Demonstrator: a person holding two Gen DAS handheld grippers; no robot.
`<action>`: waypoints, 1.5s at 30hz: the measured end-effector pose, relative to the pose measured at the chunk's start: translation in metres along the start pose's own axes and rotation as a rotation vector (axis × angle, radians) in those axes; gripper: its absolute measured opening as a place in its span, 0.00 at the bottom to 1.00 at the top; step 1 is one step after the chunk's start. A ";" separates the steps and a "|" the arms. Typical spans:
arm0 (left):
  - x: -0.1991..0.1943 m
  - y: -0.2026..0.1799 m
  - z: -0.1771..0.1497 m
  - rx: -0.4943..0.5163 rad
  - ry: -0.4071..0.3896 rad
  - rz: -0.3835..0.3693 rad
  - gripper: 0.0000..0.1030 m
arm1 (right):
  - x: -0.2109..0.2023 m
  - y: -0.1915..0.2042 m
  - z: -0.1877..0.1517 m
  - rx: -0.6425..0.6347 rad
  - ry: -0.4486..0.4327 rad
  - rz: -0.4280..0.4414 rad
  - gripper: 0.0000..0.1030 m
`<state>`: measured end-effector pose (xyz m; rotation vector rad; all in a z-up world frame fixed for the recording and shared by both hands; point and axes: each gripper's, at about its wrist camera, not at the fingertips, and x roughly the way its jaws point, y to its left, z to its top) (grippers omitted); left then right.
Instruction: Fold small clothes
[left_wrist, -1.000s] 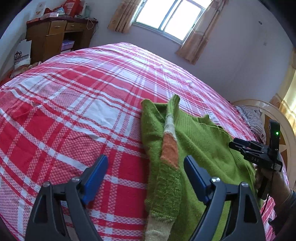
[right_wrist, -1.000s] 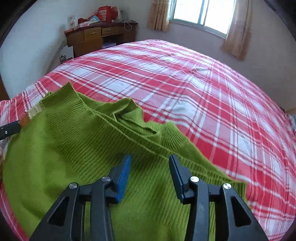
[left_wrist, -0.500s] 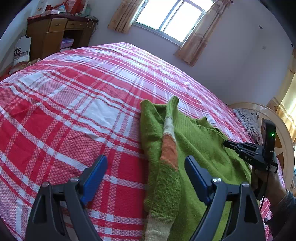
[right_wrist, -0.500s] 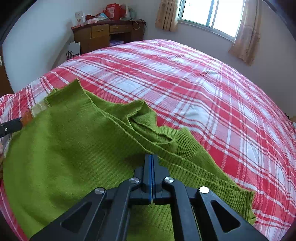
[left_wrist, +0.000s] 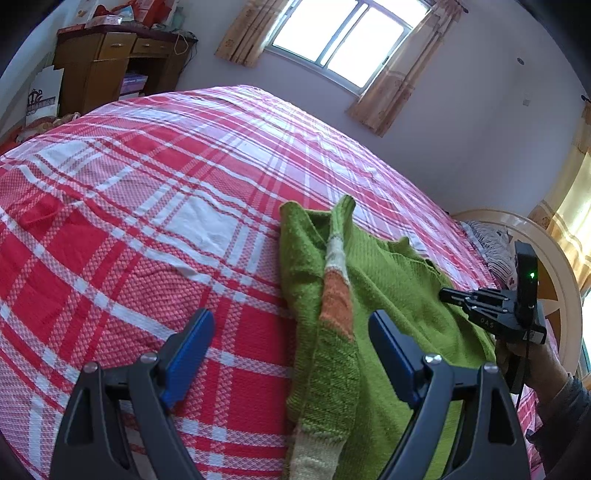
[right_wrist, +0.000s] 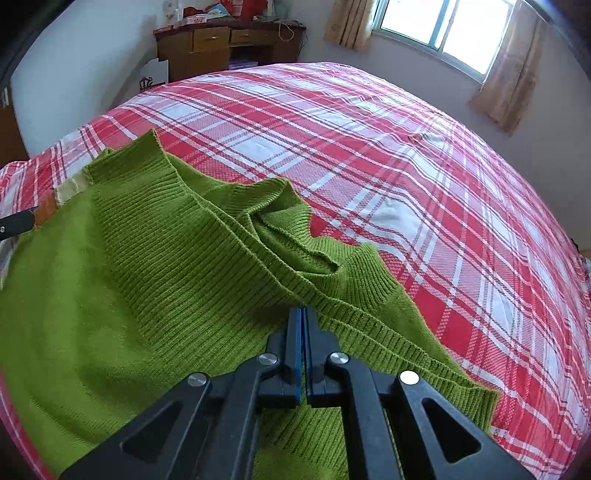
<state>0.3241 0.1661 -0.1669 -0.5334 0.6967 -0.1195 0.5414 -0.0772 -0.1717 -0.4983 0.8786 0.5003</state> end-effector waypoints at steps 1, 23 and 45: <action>0.000 0.000 0.000 -0.001 0.000 -0.002 0.86 | -0.001 0.000 -0.001 0.001 -0.005 0.003 0.01; 0.000 0.003 0.000 -0.005 -0.001 -0.015 0.87 | -0.003 0.005 0.000 -0.036 -0.058 0.027 0.38; -0.001 0.002 0.000 -0.012 -0.006 -0.029 0.88 | -0.014 0.004 0.021 -0.019 -0.115 -0.055 0.02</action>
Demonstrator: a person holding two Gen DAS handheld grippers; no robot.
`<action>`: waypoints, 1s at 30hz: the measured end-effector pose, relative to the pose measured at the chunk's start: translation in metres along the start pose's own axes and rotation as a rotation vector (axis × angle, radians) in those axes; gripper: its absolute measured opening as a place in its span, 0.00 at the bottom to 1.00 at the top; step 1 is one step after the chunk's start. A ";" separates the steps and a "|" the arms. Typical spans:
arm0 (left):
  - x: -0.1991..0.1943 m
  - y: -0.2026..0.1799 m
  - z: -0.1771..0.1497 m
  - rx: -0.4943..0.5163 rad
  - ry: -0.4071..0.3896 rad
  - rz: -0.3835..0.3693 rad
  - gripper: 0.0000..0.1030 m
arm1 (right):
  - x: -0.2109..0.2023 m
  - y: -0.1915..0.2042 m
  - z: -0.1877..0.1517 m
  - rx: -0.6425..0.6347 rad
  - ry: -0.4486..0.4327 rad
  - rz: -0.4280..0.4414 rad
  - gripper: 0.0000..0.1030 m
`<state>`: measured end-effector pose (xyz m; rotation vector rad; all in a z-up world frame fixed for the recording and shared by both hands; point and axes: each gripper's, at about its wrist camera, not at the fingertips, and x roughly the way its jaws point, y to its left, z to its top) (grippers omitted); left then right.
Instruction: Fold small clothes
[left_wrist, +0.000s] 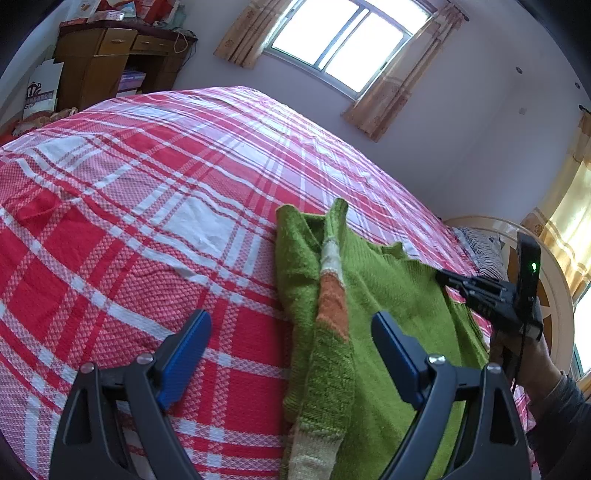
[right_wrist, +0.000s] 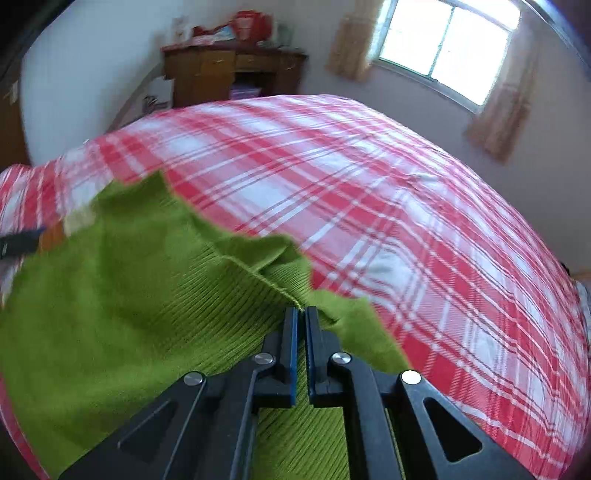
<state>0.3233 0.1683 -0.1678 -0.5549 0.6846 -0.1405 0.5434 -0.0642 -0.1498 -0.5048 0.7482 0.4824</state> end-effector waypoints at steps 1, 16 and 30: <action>0.000 0.000 0.000 0.001 0.001 0.001 0.88 | 0.005 0.000 0.001 0.001 0.015 -0.010 0.02; 0.004 -0.010 -0.001 0.043 0.016 0.057 0.89 | -0.097 -0.031 -0.068 0.280 -0.067 0.036 0.69; 0.010 -0.027 0.003 0.153 0.082 0.218 0.91 | -0.120 -0.016 -0.156 0.466 -0.002 -0.012 0.70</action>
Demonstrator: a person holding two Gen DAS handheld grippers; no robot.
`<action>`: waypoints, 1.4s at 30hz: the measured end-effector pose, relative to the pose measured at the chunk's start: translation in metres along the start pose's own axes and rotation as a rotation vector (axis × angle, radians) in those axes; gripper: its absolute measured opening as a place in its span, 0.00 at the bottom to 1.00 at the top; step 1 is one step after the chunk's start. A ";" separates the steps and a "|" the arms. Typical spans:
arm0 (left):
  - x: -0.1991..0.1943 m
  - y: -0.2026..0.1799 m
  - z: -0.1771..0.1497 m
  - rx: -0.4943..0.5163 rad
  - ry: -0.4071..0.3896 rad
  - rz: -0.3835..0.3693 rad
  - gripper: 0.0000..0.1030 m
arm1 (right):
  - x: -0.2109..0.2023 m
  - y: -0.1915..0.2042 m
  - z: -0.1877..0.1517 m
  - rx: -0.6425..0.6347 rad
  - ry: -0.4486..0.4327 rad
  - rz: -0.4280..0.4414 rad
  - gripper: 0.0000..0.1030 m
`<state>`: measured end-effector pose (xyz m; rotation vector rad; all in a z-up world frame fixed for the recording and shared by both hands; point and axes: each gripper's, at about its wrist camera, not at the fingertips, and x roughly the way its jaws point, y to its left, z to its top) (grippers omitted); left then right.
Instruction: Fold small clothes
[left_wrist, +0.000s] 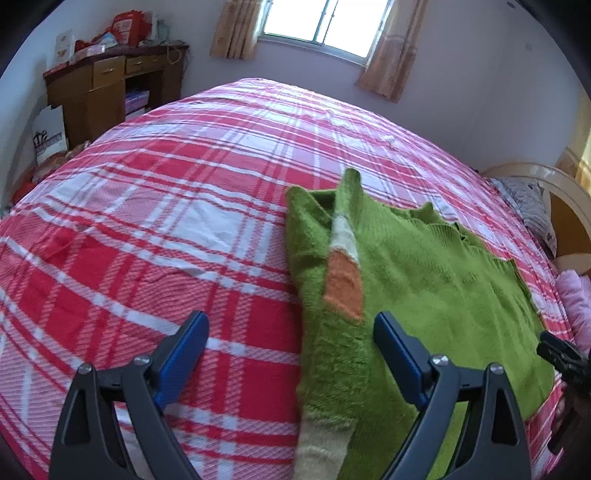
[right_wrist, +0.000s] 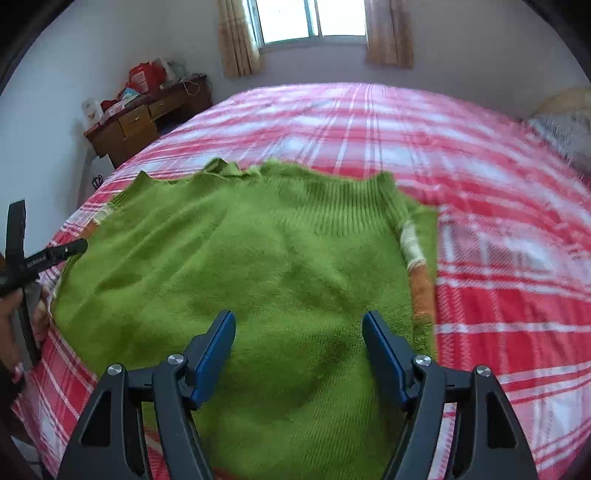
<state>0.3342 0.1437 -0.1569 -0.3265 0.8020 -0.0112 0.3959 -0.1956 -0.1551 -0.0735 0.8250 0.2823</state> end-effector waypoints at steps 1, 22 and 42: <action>-0.002 0.005 0.003 -0.013 -0.001 -0.004 0.91 | -0.006 0.010 0.000 -0.034 -0.018 -0.010 0.70; 0.054 -0.014 0.046 0.181 0.063 0.056 0.90 | 0.015 0.292 -0.041 -0.696 -0.150 0.010 0.70; 0.063 -0.010 0.054 0.180 0.058 -0.021 0.86 | 0.052 0.328 -0.037 -0.764 -0.135 -0.054 0.29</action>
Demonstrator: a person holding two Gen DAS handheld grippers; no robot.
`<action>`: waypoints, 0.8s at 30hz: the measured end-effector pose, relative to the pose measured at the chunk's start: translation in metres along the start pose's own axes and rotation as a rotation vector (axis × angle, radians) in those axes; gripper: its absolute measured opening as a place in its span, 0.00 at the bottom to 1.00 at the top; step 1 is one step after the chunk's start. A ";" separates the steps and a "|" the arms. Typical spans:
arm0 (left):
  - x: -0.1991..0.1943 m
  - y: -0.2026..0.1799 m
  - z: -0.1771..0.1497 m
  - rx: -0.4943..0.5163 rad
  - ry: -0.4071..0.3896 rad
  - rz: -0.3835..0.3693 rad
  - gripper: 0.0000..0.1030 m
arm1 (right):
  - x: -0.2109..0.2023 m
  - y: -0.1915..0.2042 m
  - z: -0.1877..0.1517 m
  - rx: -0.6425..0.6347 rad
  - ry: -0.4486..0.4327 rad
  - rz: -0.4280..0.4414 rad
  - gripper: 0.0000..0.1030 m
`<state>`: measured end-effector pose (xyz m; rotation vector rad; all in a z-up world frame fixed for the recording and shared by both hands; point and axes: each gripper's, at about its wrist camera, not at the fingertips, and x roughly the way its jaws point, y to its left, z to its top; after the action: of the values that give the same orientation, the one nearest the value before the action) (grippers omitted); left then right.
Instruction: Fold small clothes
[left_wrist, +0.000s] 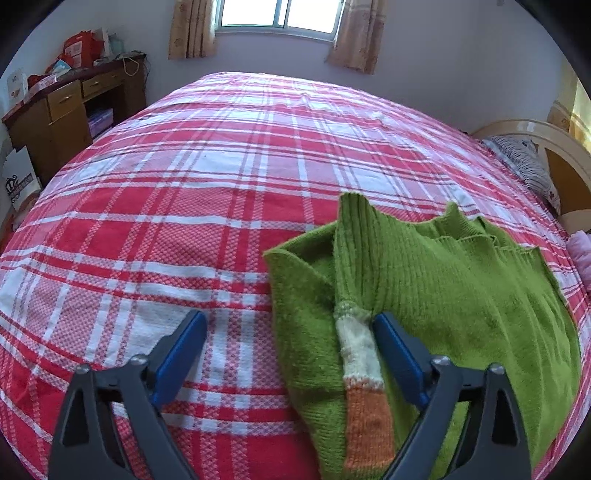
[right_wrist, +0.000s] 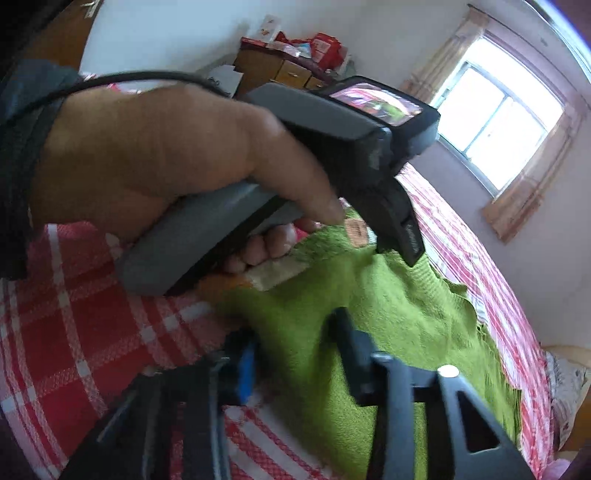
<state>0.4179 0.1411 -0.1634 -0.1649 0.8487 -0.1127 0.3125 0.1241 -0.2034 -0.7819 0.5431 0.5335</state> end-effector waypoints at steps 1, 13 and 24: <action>-0.001 0.001 0.000 -0.002 -0.004 -0.014 0.81 | 0.001 0.000 0.000 0.000 0.002 0.001 0.26; -0.005 0.014 0.004 -0.134 0.031 -0.235 0.11 | -0.007 -0.026 -0.004 0.121 -0.032 0.060 0.11; -0.038 -0.010 0.021 -0.186 0.002 -0.283 0.10 | -0.038 -0.083 -0.030 0.369 -0.158 0.180 0.08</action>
<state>0.4089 0.1393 -0.1199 -0.4593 0.8338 -0.2992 0.3289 0.0426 -0.1551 -0.3386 0.5473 0.6329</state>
